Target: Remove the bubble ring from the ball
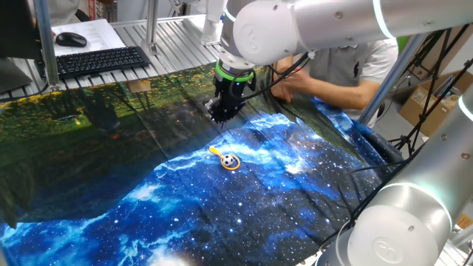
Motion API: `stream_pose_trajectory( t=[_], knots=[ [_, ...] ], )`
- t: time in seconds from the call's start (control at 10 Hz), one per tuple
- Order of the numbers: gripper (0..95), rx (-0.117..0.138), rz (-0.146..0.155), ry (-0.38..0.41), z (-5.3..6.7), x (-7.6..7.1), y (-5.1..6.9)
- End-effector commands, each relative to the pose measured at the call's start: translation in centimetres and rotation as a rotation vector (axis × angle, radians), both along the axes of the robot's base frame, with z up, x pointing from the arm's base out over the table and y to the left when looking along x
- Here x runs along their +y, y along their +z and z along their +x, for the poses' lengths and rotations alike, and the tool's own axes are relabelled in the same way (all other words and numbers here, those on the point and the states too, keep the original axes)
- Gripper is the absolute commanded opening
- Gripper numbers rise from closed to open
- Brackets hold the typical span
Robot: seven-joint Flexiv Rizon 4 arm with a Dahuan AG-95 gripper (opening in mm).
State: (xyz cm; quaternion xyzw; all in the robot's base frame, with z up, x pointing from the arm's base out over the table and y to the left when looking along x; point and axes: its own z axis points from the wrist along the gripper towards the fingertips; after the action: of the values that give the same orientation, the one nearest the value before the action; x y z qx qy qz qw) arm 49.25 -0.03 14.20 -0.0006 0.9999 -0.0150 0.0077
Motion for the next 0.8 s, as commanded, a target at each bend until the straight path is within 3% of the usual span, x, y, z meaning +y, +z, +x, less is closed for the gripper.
stream_pose_trajectory(
  t=[0.1, 0.3, 0.4, 0.8],
  knots=[
    [0.0, -0.003, -0.032, 0.09, 1.4, -0.8, -0.9],
    [0.0, 0.006, -0.05, 0.154, 2.0, -1.9, -1.3],
    [38.0, 0.003, -0.05, 0.157, 2.0, -2.3, -1.7],
    [38.0, 0.004, -0.046, 0.168, 2.4, -2.9, -3.2]
  ],
)
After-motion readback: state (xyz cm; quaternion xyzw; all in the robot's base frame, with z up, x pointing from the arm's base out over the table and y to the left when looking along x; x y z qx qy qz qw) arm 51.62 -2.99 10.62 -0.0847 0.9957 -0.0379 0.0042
